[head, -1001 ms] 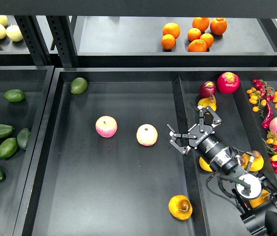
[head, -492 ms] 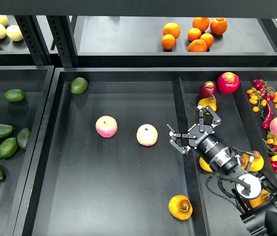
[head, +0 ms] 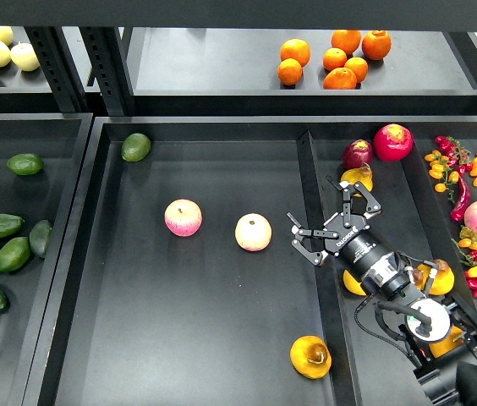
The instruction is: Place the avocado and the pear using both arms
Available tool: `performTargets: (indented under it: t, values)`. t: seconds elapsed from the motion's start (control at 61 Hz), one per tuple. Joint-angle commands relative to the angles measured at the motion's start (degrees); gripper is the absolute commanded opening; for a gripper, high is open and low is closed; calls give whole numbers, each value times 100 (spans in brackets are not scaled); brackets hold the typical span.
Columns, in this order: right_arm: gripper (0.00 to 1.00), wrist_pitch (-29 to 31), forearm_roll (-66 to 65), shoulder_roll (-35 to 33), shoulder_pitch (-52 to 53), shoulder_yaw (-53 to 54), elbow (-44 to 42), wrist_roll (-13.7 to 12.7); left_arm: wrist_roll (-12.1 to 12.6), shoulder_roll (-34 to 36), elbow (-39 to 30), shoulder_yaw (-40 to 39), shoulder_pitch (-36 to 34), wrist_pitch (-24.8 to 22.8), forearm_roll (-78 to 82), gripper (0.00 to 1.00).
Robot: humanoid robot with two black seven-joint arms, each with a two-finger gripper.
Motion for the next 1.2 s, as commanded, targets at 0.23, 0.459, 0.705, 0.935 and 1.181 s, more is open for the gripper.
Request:
performTargets:
  t: [0.23,0.459,0.705,0.935,1.181]
  values:
    - [99,0,0,0,0,4,-9,0,0,-147,74,1,0,0,-1,45]
    - [99,0,0,0,0,-5,-18,0,0,-147,57,1,0,0,-1,60]
    - [99,0,0,0,0,-5,-18,0,0,-182,21,-8,0,0,-1,69]
    - [99,0,0,0,0,-5,-9,-9,0,-191,-14,-43,-9,0,-1,78]
    - [99,0,0,0,0,-5,-27,-9,0,-200,-137,-210,-27,0,-71,79]
